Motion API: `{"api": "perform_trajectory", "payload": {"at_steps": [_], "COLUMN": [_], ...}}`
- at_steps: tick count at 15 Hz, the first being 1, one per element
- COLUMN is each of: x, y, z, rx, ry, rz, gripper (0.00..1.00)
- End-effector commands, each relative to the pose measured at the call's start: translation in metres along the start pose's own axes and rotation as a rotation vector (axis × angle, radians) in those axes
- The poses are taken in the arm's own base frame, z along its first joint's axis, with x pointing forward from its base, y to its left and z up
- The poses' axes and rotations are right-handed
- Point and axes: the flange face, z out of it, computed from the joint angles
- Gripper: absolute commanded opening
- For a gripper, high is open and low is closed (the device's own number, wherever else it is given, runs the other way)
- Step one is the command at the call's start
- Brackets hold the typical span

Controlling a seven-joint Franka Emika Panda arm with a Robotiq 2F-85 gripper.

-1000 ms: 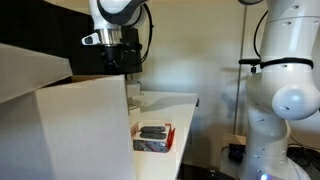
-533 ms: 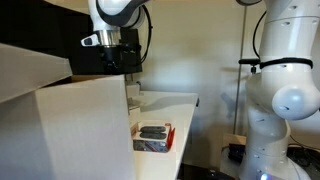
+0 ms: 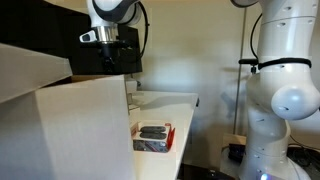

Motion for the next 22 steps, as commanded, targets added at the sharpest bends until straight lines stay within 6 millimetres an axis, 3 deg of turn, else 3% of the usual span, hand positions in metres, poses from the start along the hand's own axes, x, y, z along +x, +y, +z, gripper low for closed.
{"api": "perform_trajectory", "payload": {"at_steps": [1, 8, 22], "x": [-0.006, -0.012, -0.001], "y": [0.017, 0.043, 0.07], "z": [0.002, 0.011, 0.008], "rx": [0.022, 0.046, 0.054], "ry": [-0.023, -0.028, -0.019], "rz": [0.022, 0.067, 0.094], "gripper": [0.61, 0.61, 0.61]}}
